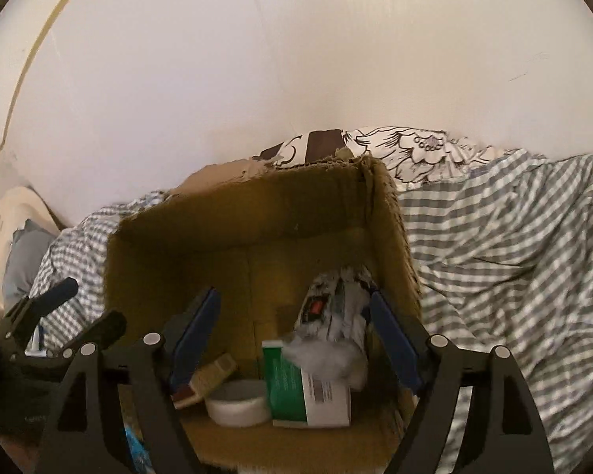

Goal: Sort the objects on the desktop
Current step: 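Carry the brown carton and floral packet into the cardboard box and release both, then grasp the white plush toy with the left tool while the right tool grasps the toothpaste tube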

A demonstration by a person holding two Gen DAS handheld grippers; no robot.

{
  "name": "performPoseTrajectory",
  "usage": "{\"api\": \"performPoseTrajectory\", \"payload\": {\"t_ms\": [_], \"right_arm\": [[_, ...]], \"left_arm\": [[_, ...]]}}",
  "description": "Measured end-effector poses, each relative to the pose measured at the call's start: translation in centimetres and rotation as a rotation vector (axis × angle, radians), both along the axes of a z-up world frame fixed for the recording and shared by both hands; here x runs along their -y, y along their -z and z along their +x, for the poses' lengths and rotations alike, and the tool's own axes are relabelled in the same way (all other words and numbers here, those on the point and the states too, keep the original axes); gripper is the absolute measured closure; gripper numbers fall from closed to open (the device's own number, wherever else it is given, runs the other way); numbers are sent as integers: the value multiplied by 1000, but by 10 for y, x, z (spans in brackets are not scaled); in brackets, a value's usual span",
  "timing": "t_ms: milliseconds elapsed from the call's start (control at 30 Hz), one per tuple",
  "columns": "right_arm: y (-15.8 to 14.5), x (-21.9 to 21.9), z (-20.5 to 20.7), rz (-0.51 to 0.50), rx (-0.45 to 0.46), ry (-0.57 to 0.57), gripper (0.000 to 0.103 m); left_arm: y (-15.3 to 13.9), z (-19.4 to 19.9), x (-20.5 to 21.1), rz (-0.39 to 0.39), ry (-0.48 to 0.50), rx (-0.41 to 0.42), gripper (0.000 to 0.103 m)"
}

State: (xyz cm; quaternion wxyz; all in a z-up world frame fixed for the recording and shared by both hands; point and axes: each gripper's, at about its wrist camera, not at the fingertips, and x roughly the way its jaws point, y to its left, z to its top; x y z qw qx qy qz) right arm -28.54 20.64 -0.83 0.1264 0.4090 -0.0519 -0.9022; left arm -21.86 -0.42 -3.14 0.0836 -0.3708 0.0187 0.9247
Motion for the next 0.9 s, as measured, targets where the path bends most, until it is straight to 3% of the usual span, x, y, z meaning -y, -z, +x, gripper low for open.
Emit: {"api": "performPoseTrajectory", "payload": {"t_ms": [267, 367, 533, 667, 800, 900], "right_arm": [[7, -11, 93, 64, 35, -12, 25], [24, -11, 126, 94, 55, -19, 25], [55, 1, 167, 94, 135, -74, 25], [87, 10, 182, 117, 203, -99, 25], [110, 10, 190, 78, 251, -93, 25], [122, 9, 188, 49, 271, -85, 25]], "left_arm": [[24, 84, 15, -33, -2, 72, 0], [42, 117, 12, -22, 35, 123, 0], [68, 155, -8, -99, 132, 187, 0], [89, 176, -23, -117, 194, 248, 0], [112, 176, -29, -99, 188, 308, 0], [125, 172, -25, -9, 168, 367, 0]]}}
